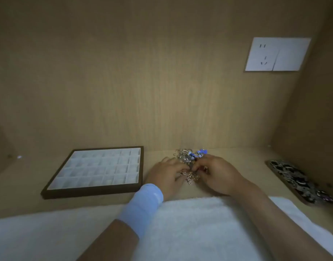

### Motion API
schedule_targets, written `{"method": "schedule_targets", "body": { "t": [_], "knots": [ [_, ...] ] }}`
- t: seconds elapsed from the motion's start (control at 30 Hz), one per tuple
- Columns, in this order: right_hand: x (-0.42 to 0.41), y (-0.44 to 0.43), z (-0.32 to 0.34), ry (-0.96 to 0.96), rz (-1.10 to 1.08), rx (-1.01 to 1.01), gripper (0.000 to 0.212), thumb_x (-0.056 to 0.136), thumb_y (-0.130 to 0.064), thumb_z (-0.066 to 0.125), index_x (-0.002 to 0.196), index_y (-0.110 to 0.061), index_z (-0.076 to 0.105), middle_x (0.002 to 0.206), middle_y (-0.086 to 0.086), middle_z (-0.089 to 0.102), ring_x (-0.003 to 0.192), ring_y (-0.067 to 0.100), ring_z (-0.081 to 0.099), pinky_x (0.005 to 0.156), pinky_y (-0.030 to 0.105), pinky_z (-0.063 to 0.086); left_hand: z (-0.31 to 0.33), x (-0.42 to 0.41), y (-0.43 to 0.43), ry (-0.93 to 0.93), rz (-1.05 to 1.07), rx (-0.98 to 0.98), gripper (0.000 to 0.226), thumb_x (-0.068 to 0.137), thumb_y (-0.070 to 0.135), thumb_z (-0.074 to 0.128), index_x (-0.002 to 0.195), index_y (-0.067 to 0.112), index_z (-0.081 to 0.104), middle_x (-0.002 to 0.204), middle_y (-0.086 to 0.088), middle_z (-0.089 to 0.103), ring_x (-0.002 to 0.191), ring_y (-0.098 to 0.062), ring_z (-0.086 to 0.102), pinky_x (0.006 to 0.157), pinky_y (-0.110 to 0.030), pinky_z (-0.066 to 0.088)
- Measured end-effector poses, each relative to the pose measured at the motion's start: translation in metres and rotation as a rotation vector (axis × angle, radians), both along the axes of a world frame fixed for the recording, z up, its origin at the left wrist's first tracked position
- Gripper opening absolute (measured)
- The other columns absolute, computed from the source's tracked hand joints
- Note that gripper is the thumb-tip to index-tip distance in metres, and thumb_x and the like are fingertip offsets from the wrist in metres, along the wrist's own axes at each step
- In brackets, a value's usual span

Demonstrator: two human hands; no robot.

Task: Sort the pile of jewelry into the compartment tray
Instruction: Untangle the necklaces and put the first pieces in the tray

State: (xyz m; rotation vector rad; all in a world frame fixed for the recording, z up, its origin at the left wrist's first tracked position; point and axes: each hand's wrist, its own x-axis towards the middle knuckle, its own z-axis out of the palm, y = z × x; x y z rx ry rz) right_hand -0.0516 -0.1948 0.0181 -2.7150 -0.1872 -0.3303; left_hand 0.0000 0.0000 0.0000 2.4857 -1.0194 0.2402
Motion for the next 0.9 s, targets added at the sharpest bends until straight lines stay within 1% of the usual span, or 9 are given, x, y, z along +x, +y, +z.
{"method": "schedule_targets", "body": {
  "t": [0.13, 0.3, 0.47, 0.57, 0.63, 0.7, 0.8, 0.87, 0.9],
  "knots": [
    [0.001, 0.002, -0.004, -0.092, -0.010, -0.061, 0.018, 0.084, -0.032, 0.056, 0.095, -0.037, 0.069, 0.088, -0.015, 0.060, 0.083, 0.010, 0.060, 0.072, 0.029, 0.048, -0.002, 0.004, 0.001, -0.003, -0.016, -0.033, 0.029, 0.090, 0.039, 0.063, 0.118, 0.038, 0.068, 0.114, 0.012, 0.060, 0.110, -0.014, 0.045, 0.097, -0.030, 0.038],
    [-0.004, 0.005, -0.011, -0.089, 0.004, -0.086, 0.031, 0.076, -0.055, 0.048, 0.091, -0.039, 0.070, 0.091, -0.016, 0.060, 0.084, 0.005, 0.060, 0.072, 0.026, 0.048, -0.009, 0.008, 0.003, -0.033, -0.016, -0.096, 0.016, 0.086, 0.039, 0.069, 0.099, 0.033, 0.076, 0.104, 0.016, 0.063, 0.106, -0.009, 0.046, 0.093, -0.025, 0.038],
    [-0.001, 0.003, -0.014, -0.052, 0.000, -0.079, 0.024, 0.081, -0.051, 0.054, 0.096, -0.041, 0.071, 0.097, -0.016, 0.061, 0.089, 0.004, 0.059, 0.075, 0.028, 0.048, -0.008, 0.008, 0.005, 0.029, -0.019, -0.123, 0.006, 0.088, 0.033, 0.067, 0.089, 0.028, 0.070, 0.098, 0.015, 0.062, 0.102, -0.008, 0.047, 0.091, -0.026, 0.039],
    [-0.002, 0.004, -0.017, -0.054, -0.019, -0.041, 0.018, 0.085, -0.045, 0.057, 0.098, -0.040, 0.070, 0.098, -0.019, 0.057, 0.089, 0.002, 0.058, 0.073, 0.026, 0.045, -0.005, 0.007, 0.006, 0.220, 0.010, -0.314, 0.011, 0.089, 0.024, 0.065, 0.081, 0.031, 0.064, 0.089, 0.015, 0.064, 0.095, -0.008, 0.056, 0.089, -0.026, 0.044],
    [-0.003, 0.005, -0.017, -0.080, -0.016, 0.013, 0.016, 0.088, -0.040, 0.060, 0.099, -0.040, 0.070, 0.101, -0.019, 0.058, 0.089, 0.000, 0.058, 0.077, 0.026, 0.047, 0.001, 0.009, 0.007, 0.344, 0.024, -0.471, 0.018, 0.089, 0.017, 0.064, 0.079, 0.031, 0.061, 0.084, 0.012, 0.067, 0.087, -0.008, 0.063, 0.086, -0.027, 0.049],
    [-0.003, 0.009, -0.015, -0.074, 0.006, 0.124, 0.016, 0.091, -0.031, 0.060, 0.100, -0.040, 0.071, 0.101, -0.018, 0.062, 0.089, 0.001, 0.059, 0.082, 0.028, 0.049, 0.012, 0.010, 0.009, 0.427, 0.010, -0.563, 0.020, 0.091, 0.010, 0.063, 0.079, 0.025, 0.061, 0.076, 0.013, 0.068, 0.077, -0.002, 0.063, 0.079, -0.019, 0.048],
    [-0.002, 0.019, -0.004, 0.053, 0.069, 0.436, 0.019, 0.095, -0.031, 0.057, 0.100, -0.029, 0.075, 0.097, -0.004, 0.072, 0.089, 0.013, 0.065, 0.092, 0.040, 0.051, 0.032, 0.007, 0.011, 0.534, -0.044, -0.661, 0.016, 0.092, 0.005, 0.060, 0.082, 0.016, 0.062, 0.074, 0.007, 0.070, 0.073, -0.008, 0.063, 0.076, -0.021, 0.050],
    [-0.001, 0.028, 0.014, 0.153, 0.145, 0.612, 0.029, 0.093, -0.040, 0.059, 0.093, -0.016, 0.075, 0.089, 0.009, 0.073, 0.078, 0.018, 0.062, 0.083, 0.042, 0.051, 0.043, 0.006, 0.013, 0.548, -0.056, -0.694, 0.011, 0.093, 0.005, 0.059, 0.085, 0.012, 0.062, 0.078, -0.004, 0.071, 0.074, -0.015, 0.063, 0.073, -0.028, 0.052],
    [0.000, 0.031, 0.024, 0.195, 0.167, 0.652, 0.029, 0.093, -0.039, 0.063, 0.086, -0.013, 0.074, 0.080, 0.008, 0.070, 0.072, 0.015, 0.058, 0.073, 0.036, 0.049, 0.048, 0.006, 0.015, 0.539, -0.056, -0.703, 0.010, 0.094, 0.006, 0.059, 0.087, 0.011, 0.062, 0.078, -0.005, 0.071, 0.073, -0.015, 0.063, 0.072, -0.029, 0.053]
  ]
}}
